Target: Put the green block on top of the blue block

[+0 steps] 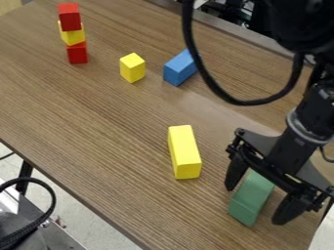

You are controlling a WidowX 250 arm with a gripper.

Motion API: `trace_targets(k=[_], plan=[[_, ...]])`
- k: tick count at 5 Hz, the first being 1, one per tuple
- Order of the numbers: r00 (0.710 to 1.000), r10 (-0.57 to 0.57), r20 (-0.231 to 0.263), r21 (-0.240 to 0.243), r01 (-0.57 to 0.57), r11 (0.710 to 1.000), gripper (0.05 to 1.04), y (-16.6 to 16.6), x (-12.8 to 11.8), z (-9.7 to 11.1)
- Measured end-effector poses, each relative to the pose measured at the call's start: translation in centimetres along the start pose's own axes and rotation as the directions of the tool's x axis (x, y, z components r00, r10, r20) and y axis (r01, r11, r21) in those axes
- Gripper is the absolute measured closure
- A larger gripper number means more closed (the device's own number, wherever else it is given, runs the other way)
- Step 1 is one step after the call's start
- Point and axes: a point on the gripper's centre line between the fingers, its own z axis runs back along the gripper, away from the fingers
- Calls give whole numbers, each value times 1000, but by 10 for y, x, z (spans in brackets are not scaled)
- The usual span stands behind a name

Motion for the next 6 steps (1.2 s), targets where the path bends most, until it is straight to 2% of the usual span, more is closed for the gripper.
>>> trace_targets(k=[2, 3, 4, 5, 6], plan=[[1000, 20, 9, -47, -19, 999, 118, -5, 3, -11], [1000, 9, 0, -34, -9, 999, 395, -4, 6, -17], [1000, -8, 20, -32, 8, 999, 493, -3, 14, -14], [999, -24, 46, -30, 26, 999, 493, 0, 24, -9], [990, -65, 123, -53, 72, 996, 493, 10, 44, 18]])
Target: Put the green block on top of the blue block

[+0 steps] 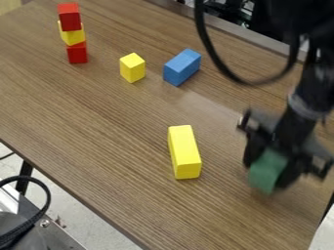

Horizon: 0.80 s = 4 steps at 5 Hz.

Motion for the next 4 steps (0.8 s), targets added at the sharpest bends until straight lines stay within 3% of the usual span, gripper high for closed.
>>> trace_targets(k=[1, 2, 3, 4], plan=[[996, -49, 80, -17, 51, 999, 493, 21, 19, 40], [989, -98, 111, -9, 99, 995, 493, 45, 27, 61], [984, -131, 116, -40, 137, 990, 493, 72, 34, 74], [986, -127, 111, -44, 133, 990, 493, 97, 37, 72]])
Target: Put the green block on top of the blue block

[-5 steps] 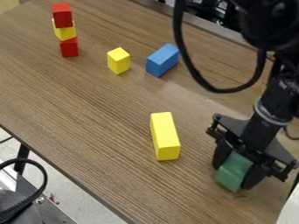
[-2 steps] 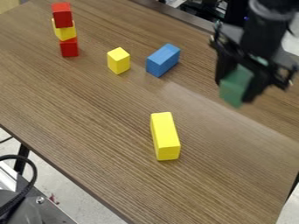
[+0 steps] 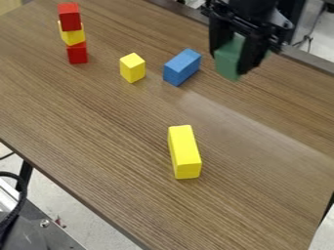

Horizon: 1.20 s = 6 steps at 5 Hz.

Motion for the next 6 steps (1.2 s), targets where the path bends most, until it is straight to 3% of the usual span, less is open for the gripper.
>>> trace_targets(k=[1, 3, 4, 6], plan=[[999, 32, 15, 28, -32, 999, 493, 33, 8, 4], [997, 67, -31, 67, -65, 996, 493, 71, 23, -11], [991, 87, -105, 75, -79, 994, 493, 81, 23, -24], [980, 159, -118, 73, -151, 986, 493, 109, 14, -32]])
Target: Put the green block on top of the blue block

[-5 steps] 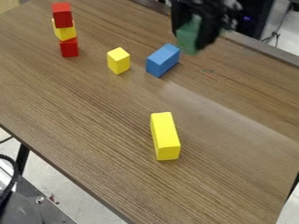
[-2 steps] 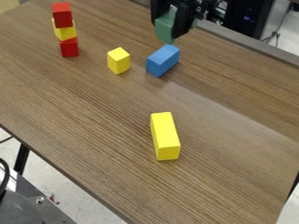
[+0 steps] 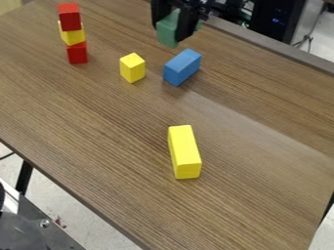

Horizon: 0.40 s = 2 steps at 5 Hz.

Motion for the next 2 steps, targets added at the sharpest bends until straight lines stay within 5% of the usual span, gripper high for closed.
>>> trace_targets(k=[2], plan=[[998, 41, -47, -11, -41, 999, 493, 11, 0, -25]])
